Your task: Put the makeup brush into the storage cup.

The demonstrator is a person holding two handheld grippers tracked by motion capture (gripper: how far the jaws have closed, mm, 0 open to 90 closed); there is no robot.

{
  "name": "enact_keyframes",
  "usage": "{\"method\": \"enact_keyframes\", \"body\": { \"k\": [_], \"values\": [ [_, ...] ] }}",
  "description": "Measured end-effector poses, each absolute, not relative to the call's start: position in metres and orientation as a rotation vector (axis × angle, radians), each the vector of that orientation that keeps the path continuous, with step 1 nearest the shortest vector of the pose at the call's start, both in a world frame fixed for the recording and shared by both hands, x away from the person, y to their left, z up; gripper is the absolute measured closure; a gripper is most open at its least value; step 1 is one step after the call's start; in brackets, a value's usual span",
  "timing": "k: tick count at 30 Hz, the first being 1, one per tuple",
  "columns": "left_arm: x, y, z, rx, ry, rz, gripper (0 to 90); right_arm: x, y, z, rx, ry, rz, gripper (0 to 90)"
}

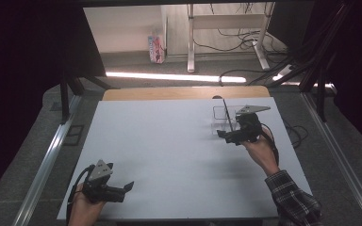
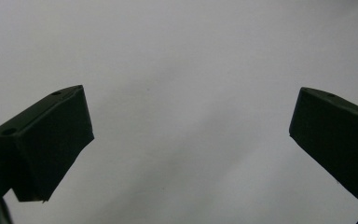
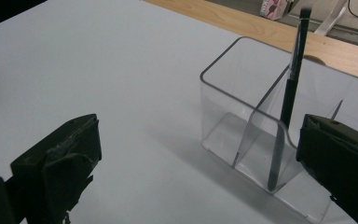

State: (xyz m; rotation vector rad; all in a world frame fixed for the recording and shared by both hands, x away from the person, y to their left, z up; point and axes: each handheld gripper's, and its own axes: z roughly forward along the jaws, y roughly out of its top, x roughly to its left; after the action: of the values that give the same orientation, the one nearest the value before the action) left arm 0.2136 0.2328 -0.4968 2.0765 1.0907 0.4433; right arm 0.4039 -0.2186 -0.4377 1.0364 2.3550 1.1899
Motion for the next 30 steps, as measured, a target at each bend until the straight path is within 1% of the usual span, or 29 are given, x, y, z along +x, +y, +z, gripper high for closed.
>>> {"method": "enact_keyframes", "body": {
  "k": [9,30],
  "values": [
    [0.213,0.234,-0.497,2.072,1.097,0.445,0.0,0.393,-0.218,-0.444,1.080,2.376,1.189,0.0],
    [0.213,0.237,-0.496,2.059,1.099,0.448,0.0,0.366,-0.214,-0.451,1.039,2.408,1.143,0.0]
  ]
}}
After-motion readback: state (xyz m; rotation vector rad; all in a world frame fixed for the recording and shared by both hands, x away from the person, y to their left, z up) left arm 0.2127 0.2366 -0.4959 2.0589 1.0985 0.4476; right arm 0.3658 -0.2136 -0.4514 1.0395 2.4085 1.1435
